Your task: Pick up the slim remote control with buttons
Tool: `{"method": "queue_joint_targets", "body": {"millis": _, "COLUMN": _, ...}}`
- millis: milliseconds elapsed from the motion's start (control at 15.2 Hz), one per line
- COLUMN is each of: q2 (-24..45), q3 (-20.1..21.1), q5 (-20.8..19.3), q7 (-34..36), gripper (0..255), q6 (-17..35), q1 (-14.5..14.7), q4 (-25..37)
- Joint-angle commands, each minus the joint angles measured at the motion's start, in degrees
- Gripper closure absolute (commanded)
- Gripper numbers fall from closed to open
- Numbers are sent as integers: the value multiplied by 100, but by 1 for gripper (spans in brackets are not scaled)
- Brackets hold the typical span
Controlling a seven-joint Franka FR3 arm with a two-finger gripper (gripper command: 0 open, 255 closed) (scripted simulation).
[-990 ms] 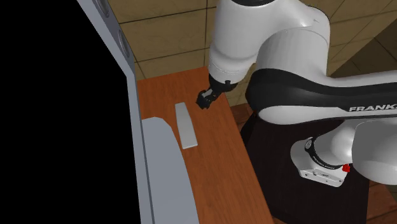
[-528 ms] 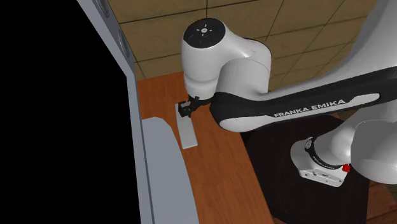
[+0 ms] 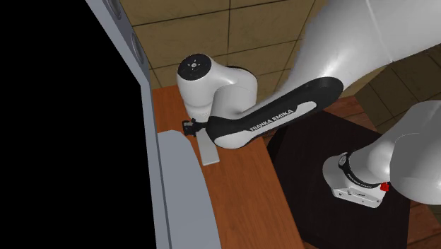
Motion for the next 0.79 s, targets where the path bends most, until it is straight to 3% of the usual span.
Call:
{"method": "queue_joint_targets", "body": {"millis": 0, "q2": 383, "q3": -61, "q5": -80, "q7": 329, "gripper": 0, "q6": 103, "q1": 76, "q4": 235}}
{"method": "queue_joint_targets", "body": {"millis": 594, "q2": 873, "q3": -212, "q5": -344, "q7": 510, "gripper": 0, "q6": 582, "q1": 186, "q4": 222}}
{"method": "queue_joint_targets", "body": {"millis": 660, "q2": 880, "q3": -214, "q5": -348, "q7": 514, "gripper": 255, "q6": 588, "q1": 188, "q4": 223}}
{"method": "queue_joint_targets", "body": {"millis": 726, "q2": 882, "q3": -215, "q5": -349, "q7": 511, "gripper": 255, "q6": 591, "q1": 186, "q4": 222}}
